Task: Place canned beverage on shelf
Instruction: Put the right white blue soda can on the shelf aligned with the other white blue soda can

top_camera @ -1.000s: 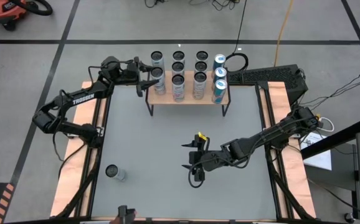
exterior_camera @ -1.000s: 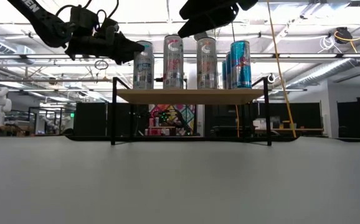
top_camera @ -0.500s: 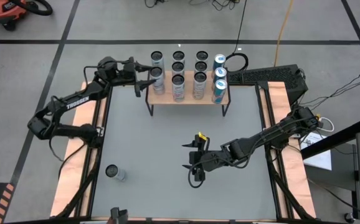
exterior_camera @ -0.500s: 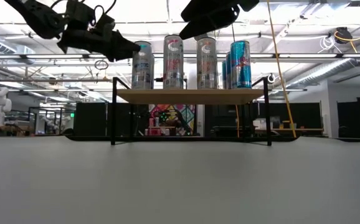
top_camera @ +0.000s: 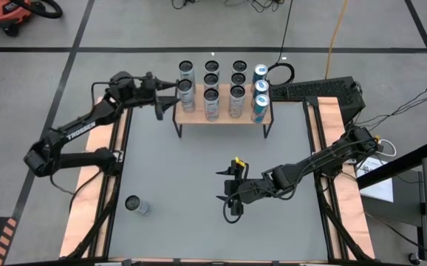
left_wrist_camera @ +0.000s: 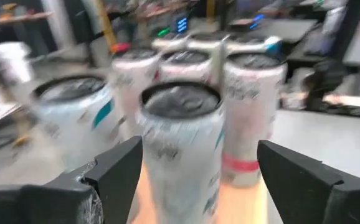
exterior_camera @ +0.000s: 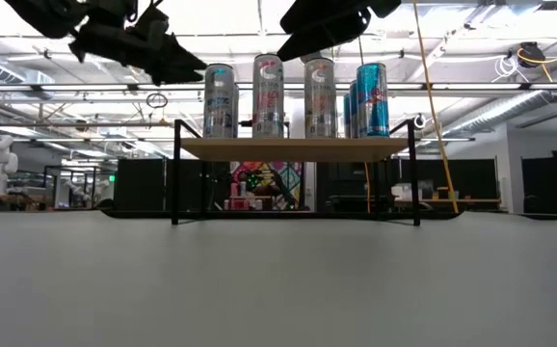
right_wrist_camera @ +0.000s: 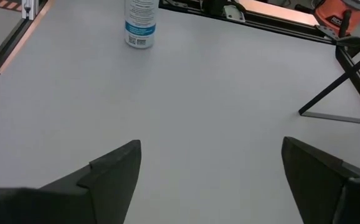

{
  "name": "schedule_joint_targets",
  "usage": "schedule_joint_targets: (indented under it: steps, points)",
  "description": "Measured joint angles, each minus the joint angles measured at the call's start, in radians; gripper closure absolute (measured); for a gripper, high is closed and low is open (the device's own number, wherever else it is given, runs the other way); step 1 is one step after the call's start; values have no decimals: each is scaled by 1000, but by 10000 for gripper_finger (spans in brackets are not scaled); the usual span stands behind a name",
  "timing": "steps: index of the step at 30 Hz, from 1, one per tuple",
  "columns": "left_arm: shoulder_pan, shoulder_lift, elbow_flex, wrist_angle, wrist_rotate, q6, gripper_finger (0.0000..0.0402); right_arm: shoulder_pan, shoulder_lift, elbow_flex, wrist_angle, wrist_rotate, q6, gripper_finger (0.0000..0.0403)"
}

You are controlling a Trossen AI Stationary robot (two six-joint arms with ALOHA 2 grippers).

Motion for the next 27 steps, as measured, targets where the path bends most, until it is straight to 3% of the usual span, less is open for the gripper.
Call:
schedule_joint_targets:
  steps: [7,12,18,27]
  points:
    - [-145,-140,-45,-144,-355,1,123,0,0,0,0,0,2,83]
    - [-251,-179,-69,-213,-405,-47,162,0,0,0,1,0,0,83]
    - [-364,-155,-133,-165,-628,-72,213,0,0,0,1,0,-8,83]
    - [-517,-109,-194,31,-837,-133,256,0,0,0,6,0,-5,83]
